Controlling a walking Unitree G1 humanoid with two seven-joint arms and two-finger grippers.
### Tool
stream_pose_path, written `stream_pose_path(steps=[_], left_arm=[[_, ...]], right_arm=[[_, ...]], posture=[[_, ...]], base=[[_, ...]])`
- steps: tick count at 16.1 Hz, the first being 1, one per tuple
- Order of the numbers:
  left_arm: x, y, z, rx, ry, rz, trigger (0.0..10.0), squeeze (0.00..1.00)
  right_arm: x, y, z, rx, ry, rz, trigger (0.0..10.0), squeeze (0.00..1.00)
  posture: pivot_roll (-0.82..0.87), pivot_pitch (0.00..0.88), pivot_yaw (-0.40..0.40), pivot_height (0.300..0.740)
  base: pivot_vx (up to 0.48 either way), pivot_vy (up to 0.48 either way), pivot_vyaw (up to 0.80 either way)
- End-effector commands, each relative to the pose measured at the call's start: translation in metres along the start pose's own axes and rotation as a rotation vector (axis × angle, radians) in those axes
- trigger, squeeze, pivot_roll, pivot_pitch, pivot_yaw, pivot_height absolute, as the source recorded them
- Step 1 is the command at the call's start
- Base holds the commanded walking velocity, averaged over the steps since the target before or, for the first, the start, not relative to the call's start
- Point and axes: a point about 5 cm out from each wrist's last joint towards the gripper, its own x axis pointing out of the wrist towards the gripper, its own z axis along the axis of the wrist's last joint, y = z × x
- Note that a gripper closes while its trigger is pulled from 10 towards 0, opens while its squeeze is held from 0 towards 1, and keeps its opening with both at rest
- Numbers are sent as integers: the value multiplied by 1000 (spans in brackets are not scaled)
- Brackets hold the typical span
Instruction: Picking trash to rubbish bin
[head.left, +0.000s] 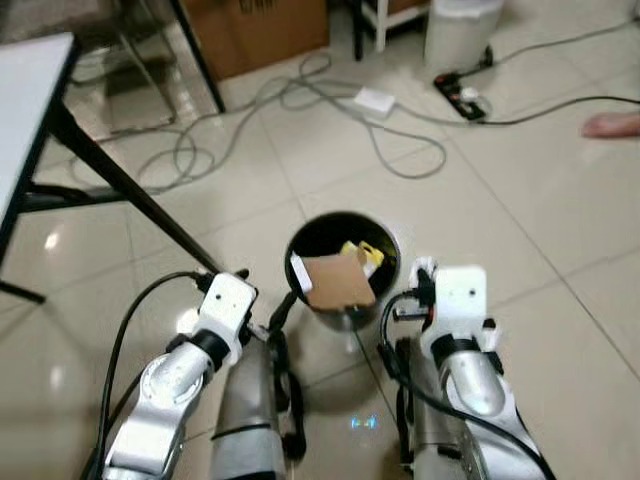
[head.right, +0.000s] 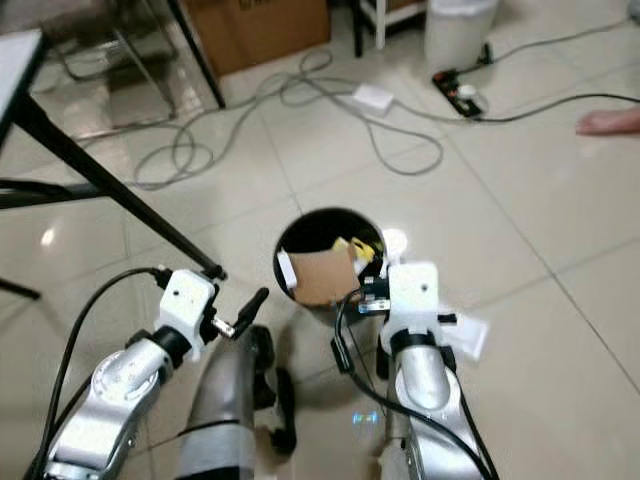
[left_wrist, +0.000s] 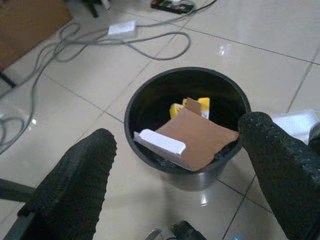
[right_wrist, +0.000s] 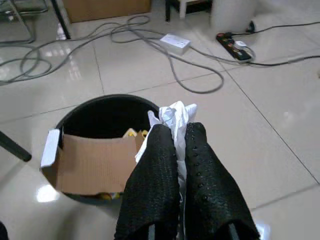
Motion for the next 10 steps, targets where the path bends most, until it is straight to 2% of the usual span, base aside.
stream_pose_path(steps=[1, 10], left_arm=[[-4, 3, -1, 8, 7, 7, 10000, 0], [-3, -4, 1, 3, -1, -23, 10000, 0]], right_arm=[[-1, 4, 0, -2, 5, 11, 10000, 0], [-1, 1, -1, -7, 3, -2, 10000, 0]], posture=[[-40, 371, 145, 529], [-46, 370, 146, 524]], base=[[0, 0, 0], [0, 0, 0]])
